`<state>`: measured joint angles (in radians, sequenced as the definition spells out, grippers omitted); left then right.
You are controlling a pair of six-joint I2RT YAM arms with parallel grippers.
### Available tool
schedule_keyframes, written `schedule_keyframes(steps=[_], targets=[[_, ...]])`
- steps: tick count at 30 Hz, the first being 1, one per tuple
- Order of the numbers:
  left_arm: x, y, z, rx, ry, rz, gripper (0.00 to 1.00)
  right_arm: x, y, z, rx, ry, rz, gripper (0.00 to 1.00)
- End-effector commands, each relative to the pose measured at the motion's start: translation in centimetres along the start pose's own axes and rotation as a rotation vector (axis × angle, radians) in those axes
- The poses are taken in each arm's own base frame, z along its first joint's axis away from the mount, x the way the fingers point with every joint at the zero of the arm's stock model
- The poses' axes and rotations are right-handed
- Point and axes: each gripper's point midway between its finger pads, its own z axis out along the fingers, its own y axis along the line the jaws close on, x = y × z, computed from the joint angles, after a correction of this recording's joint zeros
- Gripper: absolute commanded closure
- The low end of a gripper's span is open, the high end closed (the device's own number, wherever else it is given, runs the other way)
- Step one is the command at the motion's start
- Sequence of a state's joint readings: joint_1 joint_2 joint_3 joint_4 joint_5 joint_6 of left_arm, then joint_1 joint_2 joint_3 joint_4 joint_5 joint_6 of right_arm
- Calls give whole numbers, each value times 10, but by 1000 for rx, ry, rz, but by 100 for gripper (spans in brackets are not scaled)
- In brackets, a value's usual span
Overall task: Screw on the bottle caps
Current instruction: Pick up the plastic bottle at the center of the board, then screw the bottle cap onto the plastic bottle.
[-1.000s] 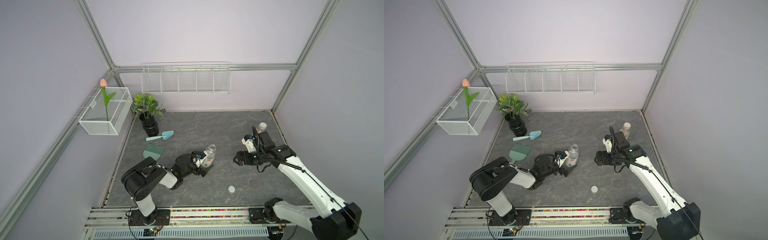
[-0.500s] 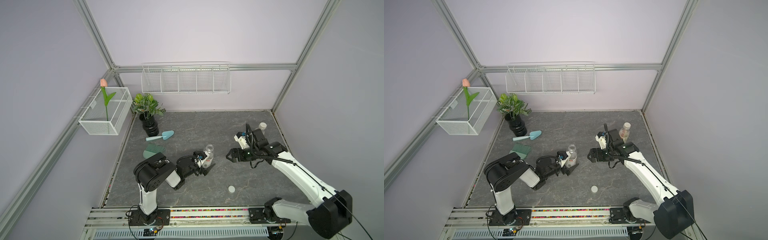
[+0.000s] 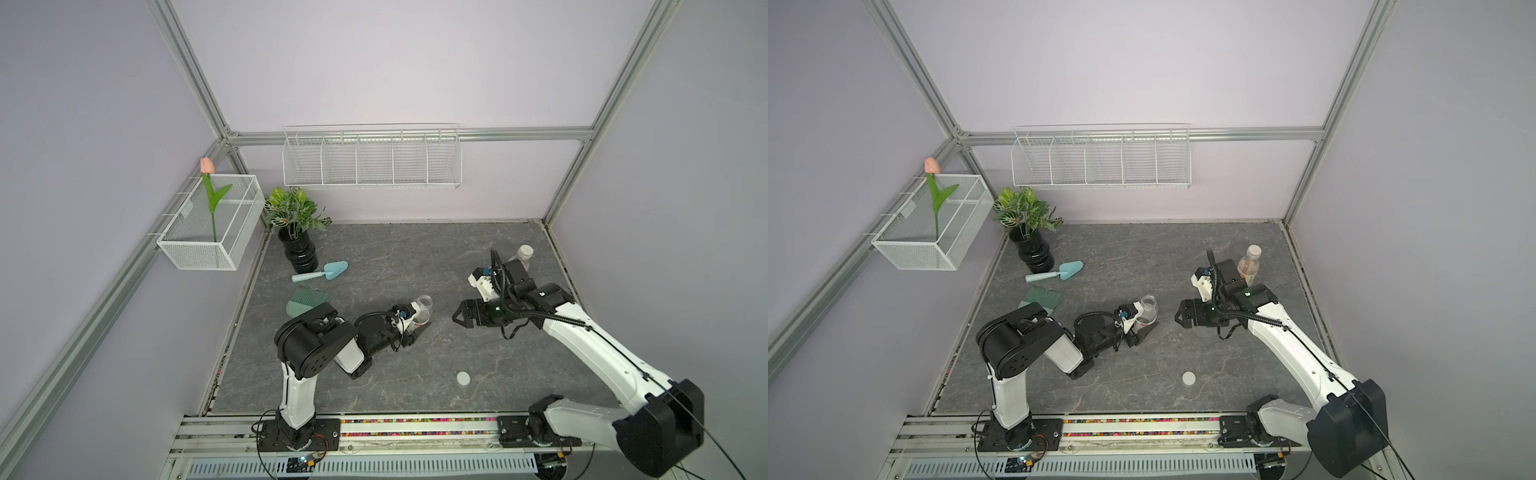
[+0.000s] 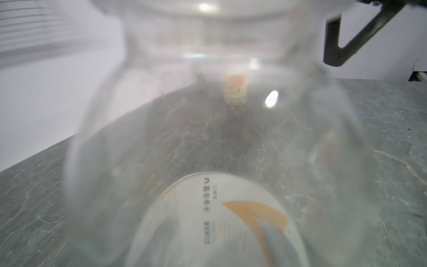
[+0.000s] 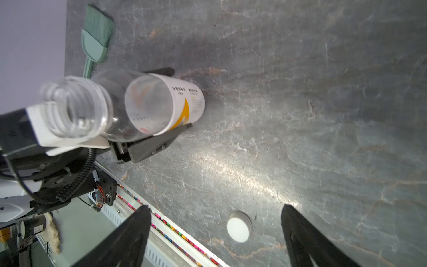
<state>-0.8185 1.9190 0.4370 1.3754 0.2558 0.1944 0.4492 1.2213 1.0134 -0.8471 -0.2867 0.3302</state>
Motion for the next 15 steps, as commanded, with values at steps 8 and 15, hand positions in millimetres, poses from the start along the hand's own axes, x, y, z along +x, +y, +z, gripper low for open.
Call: schedule_keyframes(steps=[8,15], targets=[[-23,-11,-24,36,-56,-131,31,126,-32,29,251,291,160,5],[-21,-11,-24,43,-53,-180,31,131,-32,63,325,243,140,18]])
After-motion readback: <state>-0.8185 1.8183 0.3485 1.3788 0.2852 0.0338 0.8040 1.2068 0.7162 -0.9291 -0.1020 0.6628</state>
